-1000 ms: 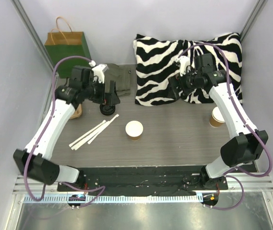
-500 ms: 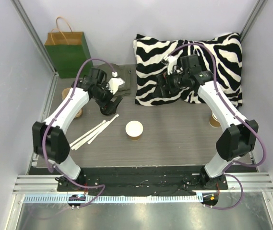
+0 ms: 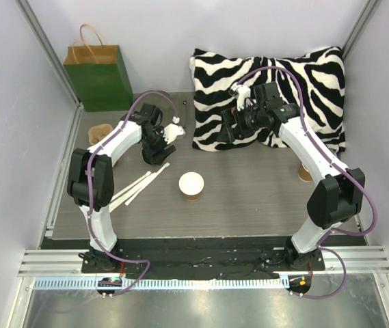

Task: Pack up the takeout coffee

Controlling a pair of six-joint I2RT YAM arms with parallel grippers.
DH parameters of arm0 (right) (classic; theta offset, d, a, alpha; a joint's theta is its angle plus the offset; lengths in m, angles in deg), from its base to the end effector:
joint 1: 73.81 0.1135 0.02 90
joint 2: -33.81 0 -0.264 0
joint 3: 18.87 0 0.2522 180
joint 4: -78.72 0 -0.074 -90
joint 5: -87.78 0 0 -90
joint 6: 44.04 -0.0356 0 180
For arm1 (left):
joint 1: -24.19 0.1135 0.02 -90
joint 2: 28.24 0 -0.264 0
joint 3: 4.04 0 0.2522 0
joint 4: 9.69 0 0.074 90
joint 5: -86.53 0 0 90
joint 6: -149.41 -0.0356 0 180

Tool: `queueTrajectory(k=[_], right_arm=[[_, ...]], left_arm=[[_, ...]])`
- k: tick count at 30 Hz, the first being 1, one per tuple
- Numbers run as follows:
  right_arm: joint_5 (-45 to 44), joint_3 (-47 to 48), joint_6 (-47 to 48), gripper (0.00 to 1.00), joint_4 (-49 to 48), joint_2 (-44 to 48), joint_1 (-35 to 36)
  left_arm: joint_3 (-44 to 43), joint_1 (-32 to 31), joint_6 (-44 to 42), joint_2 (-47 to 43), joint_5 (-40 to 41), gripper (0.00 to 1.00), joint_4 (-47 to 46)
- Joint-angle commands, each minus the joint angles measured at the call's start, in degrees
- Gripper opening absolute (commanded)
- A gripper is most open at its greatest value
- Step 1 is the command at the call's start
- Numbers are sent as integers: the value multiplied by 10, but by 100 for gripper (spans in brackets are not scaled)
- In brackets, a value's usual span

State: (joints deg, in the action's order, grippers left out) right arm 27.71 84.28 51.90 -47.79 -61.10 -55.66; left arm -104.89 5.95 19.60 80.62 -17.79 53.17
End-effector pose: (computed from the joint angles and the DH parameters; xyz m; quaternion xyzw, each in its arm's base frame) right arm 0.3423 0.1309 0.3382 -0.2826 0.8532 0.2765 0.3403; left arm 0.3683 -0.1306 0.2257 0.4928 0.8455 -0.0899 0.1850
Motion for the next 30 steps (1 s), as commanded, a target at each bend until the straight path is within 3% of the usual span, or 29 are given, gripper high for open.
queueTrajectory(k=[1,5,12,22,30], right_arm=[[-8,2,-5,100,-12,11,0],[-8,10,-7,100,-11,8,0],[-4,15,-9,100,-8,3,0],[-2,11,-7,100,-7,6,0],[-4,6,-3,100,-7,9,0]], left_arm=[[11,1,-41,11,19,66,-35],[23,1,-50,21,27,64,-53],[26,1,-56,25,24,45,-60],[-5,2,-37,21,0,44,-35],[-31,8,-26,37,-20,28,-16]])
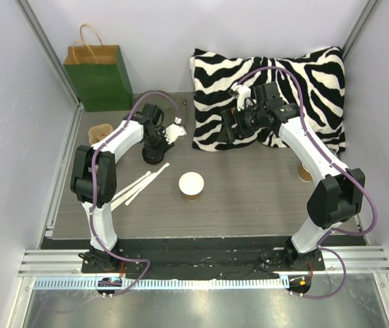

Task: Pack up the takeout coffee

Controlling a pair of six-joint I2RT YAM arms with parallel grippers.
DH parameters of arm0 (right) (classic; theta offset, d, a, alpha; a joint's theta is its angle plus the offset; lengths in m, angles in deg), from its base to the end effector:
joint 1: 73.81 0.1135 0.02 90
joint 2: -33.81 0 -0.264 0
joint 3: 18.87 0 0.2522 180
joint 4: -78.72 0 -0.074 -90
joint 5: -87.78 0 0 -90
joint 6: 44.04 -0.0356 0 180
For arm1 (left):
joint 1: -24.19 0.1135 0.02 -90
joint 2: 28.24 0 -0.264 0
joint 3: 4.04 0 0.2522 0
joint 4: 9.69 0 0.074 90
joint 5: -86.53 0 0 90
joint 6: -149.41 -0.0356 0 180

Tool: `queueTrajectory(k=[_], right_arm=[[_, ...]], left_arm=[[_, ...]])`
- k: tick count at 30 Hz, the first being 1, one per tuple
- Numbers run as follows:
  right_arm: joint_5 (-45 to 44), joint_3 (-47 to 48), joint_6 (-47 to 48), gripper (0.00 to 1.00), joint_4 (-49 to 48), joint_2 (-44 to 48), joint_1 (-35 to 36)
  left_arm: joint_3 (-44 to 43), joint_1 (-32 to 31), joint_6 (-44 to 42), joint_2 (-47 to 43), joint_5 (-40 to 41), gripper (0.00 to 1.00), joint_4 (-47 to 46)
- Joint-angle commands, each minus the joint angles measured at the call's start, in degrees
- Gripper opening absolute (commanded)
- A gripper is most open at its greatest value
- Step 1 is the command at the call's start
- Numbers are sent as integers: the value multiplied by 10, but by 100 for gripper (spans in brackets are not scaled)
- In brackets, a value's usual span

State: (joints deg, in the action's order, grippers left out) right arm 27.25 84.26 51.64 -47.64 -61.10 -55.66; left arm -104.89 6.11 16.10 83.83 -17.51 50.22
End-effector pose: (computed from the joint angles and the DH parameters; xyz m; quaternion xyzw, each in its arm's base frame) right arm 0.3422 0.1306 0.3378 -0.2791 0.8556 0.2738 0.3391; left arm 0.3792 -0.1329 0.2064 0.5170 0.8317 -0.0821 0.1851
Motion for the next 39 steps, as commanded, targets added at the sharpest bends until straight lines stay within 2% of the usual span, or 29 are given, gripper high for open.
queueTrajectory(k=[1,5,12,15,33,35,39], right_arm=[[1,4,0,100,-9,9,0],[0,4,1,100,-9,7,0],[1,5,1,100,-9,4,0],[2,6,1,100,-9,3,0],[-2,12,1,100,-9,1,0],[-1,12,1,100,-9,2,0],[3,13,0,100,-9,0,0]], left_arm=[[-35,9,9,9,-25,27,18],[-34,11,7,13,-25,27,22],[-29,11,3,13,-22,36,25],[-27,11,3,15,-22,37,25],[-38,11,13,-3,-27,6,46],[-40,12,16,-10,-27,0,53],[-41,11,17,-23,-26,0,63]])
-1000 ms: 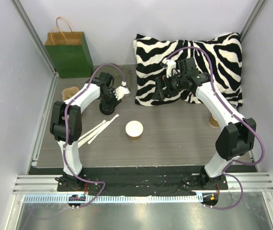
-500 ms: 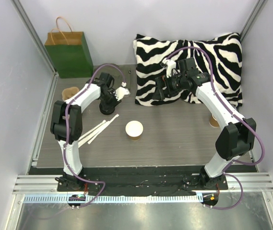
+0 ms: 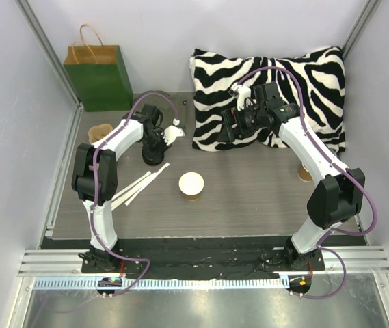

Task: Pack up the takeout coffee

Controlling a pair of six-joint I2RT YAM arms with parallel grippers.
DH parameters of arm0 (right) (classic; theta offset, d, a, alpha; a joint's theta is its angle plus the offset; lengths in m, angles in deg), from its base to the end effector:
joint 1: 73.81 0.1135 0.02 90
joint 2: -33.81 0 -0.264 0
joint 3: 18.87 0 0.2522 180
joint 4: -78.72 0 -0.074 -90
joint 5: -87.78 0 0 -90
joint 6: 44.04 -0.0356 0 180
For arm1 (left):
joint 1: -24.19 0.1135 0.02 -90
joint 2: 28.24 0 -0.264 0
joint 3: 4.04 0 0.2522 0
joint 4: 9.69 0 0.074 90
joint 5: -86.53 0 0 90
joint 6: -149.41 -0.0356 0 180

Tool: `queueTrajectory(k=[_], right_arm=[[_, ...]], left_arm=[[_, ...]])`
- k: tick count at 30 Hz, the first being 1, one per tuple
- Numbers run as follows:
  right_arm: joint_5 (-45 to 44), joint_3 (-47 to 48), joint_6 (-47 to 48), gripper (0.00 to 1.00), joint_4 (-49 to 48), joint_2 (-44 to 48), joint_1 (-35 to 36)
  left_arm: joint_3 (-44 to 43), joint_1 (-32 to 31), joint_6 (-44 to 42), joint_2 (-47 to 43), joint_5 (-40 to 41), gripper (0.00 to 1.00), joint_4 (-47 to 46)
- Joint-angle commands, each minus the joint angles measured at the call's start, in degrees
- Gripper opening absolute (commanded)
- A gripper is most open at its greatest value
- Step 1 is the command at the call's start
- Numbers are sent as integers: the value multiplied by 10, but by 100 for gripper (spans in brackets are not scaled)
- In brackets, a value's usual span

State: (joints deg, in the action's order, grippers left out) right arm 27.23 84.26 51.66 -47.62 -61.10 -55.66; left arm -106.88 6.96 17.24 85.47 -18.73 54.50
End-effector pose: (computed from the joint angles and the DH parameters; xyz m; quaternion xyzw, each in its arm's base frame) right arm 0.3422 0.1306 0.3378 -0.2792 0.8557 0.2736 0.3390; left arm 0.3810 -0.1280 0.2030 0.5019 0.8451 -0.1007 0.1542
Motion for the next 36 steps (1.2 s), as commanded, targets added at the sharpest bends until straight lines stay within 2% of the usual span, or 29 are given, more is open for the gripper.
queueTrajectory(k=[1,11,15,19,23,26,27,29,31,36], right_arm=[[3,15,-2,100,-9,-1,0],[5,16,-2,100,-10,0,0],[5,19,-4,100,-10,0,0],[30,36,-16,100,9,-7,0],[81,53,-45,100,18,-14,-10],[161,53,-111,100,-3,-24,-15],[182,36,-178,100,-23,-25,-15],[245,8,-259,100,-124,-22,-15],[270,-22,-350,100,-218,-14,-8],[286,-25,-361,100,-233,-6,25]], left_arm=[[-22,3,6,-42,-13,0,23],[-31,3,12,-63,-17,0,22],[-50,3,20,-81,-52,0,46],[-42,-1,28,-143,-114,0,48],[9,-21,16,-247,-143,0,23],[50,-61,-2,-292,-127,0,-1],[60,-73,-3,-314,-113,0,-17],[73,-108,0,-328,-101,0,-29],[70,-133,9,-334,-92,0,-33],[65,-164,43,-338,-78,0,-67]])
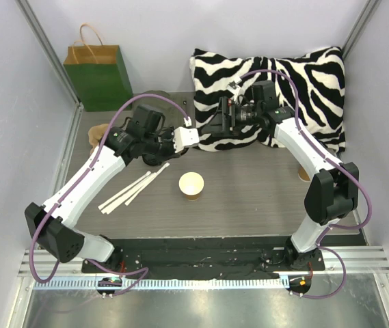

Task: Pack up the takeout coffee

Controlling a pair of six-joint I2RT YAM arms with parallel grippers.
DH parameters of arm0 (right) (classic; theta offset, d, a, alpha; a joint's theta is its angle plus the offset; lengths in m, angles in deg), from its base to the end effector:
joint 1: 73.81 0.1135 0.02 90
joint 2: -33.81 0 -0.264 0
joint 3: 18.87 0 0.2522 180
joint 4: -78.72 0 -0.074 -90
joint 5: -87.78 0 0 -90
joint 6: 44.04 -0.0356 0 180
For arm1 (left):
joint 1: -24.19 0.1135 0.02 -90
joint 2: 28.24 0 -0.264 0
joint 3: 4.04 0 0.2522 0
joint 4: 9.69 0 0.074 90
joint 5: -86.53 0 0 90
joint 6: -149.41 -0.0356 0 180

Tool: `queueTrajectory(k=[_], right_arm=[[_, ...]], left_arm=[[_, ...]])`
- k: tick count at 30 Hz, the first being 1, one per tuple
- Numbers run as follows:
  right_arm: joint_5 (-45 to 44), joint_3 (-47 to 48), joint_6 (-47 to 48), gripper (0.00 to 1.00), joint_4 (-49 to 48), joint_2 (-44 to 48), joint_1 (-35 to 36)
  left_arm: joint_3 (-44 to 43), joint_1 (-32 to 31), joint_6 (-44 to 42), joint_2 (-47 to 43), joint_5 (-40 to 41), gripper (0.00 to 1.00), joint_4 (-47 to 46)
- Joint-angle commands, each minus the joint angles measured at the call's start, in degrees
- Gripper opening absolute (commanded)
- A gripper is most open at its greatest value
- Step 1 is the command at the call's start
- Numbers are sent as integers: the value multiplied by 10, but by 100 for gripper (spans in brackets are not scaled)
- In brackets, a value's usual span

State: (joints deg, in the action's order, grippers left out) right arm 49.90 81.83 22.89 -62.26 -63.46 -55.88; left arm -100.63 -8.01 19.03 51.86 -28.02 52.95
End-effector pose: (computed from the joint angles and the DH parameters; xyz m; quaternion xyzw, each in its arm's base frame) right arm 0.3559 0.1447 0.3347 -0.1648 0.8072 0.5098 0.2479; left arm 0.2376 -0.1671 0.3684 0.6005 0.6837 -0.1707 0.3780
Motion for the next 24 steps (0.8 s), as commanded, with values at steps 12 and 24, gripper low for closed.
queueTrajectory(k=[12,24], right_arm=[[34,-21,-89,88,-103,-1,47],[107,-108,-247,51,-310,2,66]], left_arm=[[8,-67,36,1,58,0,-82],[5,-71,45,1,69,0,-74]])
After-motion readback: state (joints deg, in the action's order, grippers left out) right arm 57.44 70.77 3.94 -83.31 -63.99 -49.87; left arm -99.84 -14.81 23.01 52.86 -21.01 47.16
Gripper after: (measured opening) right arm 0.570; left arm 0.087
